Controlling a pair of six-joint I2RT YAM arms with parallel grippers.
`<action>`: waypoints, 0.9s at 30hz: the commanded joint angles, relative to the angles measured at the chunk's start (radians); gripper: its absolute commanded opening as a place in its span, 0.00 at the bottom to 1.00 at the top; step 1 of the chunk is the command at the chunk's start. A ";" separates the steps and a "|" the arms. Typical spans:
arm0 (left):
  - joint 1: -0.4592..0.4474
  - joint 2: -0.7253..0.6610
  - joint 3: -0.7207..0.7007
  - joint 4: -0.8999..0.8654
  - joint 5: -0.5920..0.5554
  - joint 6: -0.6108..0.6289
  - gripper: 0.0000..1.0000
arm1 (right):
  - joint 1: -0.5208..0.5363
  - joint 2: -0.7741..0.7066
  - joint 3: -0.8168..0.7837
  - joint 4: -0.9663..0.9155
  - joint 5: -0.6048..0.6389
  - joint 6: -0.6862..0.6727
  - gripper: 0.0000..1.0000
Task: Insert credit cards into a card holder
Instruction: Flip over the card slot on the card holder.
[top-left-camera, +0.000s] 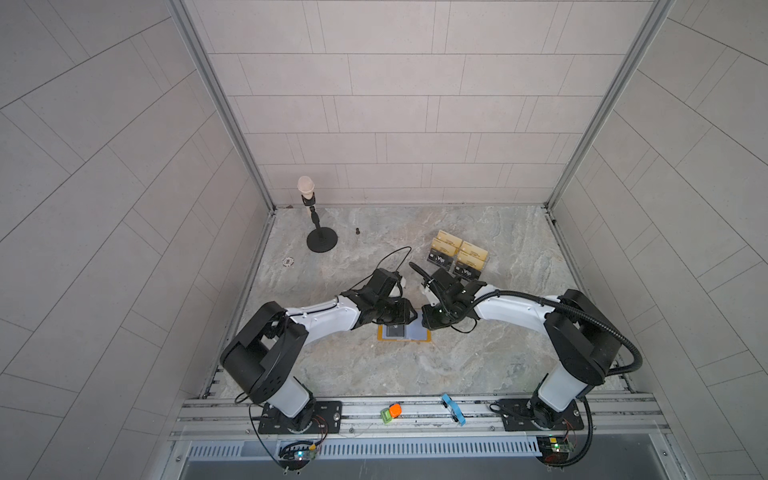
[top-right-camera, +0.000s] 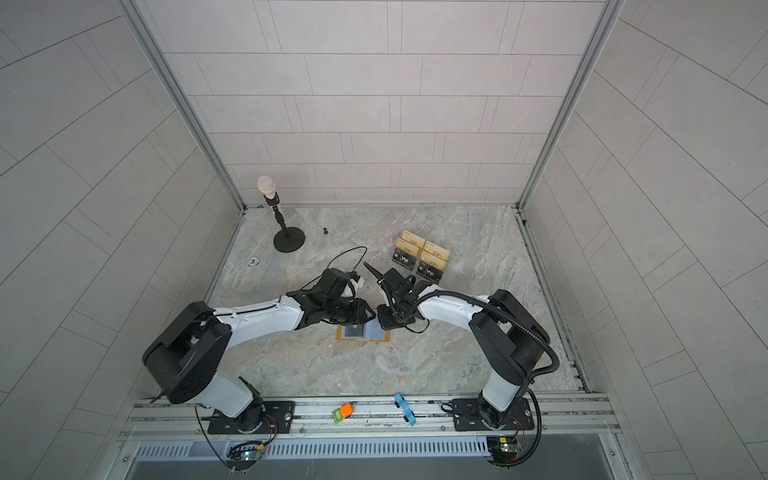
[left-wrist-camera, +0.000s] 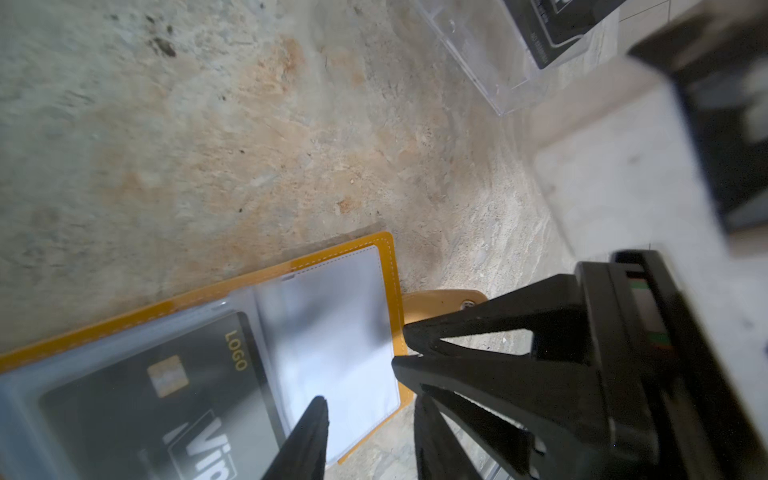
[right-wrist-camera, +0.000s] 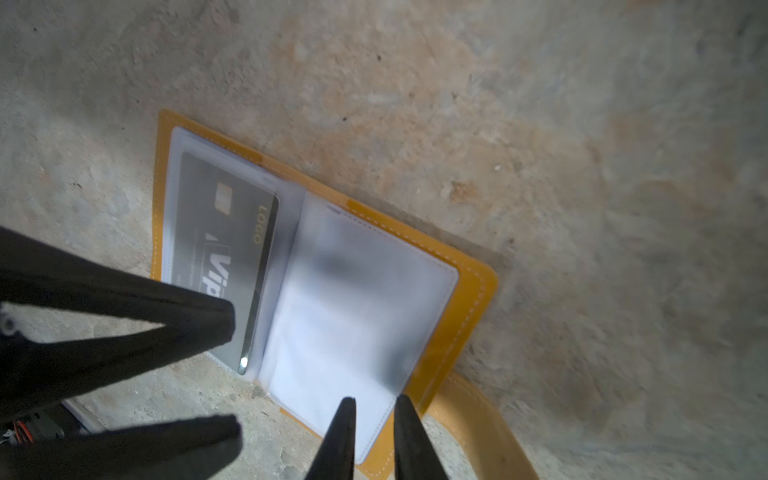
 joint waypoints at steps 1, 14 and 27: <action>-0.001 0.020 0.020 -0.015 -0.011 -0.004 0.39 | 0.003 0.013 0.000 0.036 -0.001 0.020 0.21; -0.001 0.072 0.017 0.013 0.004 -0.021 0.37 | 0.000 0.079 0.015 -0.003 0.046 0.008 0.19; -0.001 0.123 -0.003 0.058 0.024 -0.037 0.30 | -0.001 0.078 -0.014 -0.021 0.065 0.028 0.18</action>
